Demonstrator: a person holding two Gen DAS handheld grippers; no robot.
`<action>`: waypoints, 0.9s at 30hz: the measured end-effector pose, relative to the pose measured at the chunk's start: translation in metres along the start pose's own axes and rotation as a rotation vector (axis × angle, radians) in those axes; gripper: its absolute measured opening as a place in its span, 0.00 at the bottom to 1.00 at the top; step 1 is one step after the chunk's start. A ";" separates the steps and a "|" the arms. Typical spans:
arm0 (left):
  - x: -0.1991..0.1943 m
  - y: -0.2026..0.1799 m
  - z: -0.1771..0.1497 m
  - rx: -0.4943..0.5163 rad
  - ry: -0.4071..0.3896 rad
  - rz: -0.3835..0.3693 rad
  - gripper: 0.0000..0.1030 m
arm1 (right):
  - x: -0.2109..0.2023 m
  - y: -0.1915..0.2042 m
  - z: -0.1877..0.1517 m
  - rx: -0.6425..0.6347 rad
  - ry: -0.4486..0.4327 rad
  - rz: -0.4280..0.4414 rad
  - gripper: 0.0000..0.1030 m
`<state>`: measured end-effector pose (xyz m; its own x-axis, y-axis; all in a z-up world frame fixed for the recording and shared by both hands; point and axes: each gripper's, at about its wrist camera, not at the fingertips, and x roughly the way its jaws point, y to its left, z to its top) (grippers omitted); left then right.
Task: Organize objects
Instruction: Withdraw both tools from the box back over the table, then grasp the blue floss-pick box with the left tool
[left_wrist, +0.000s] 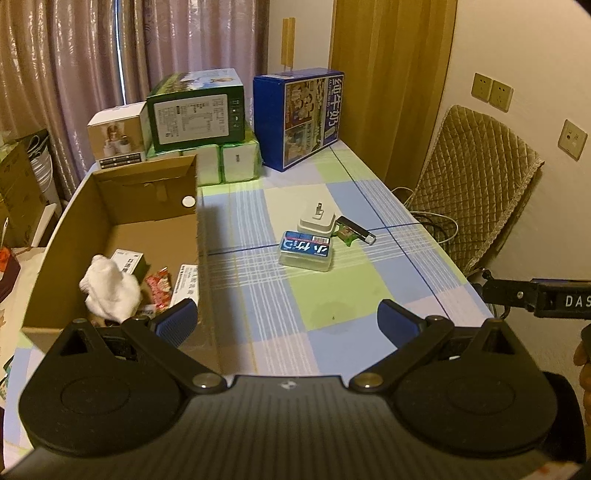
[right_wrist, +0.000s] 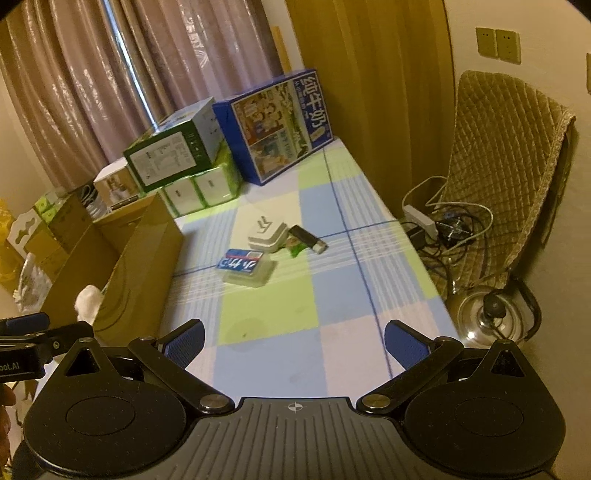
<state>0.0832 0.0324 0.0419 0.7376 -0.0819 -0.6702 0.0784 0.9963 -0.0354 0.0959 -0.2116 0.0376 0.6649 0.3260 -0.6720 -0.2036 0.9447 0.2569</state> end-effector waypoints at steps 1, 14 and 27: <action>0.004 -0.002 0.002 0.004 0.002 0.000 0.99 | 0.002 -0.003 0.002 -0.001 -0.006 -0.005 0.98; 0.087 -0.034 0.029 0.100 -0.003 -0.006 0.99 | 0.058 -0.032 0.042 -0.068 -0.010 -0.019 0.97; 0.207 -0.039 0.028 0.124 -0.007 0.015 0.99 | 0.149 -0.062 0.066 -0.185 0.046 0.019 0.79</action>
<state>0.2515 -0.0242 -0.0741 0.7438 -0.0672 -0.6650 0.1491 0.9866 0.0671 0.2553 -0.2236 -0.0323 0.6270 0.3411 -0.7004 -0.3473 0.9271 0.1406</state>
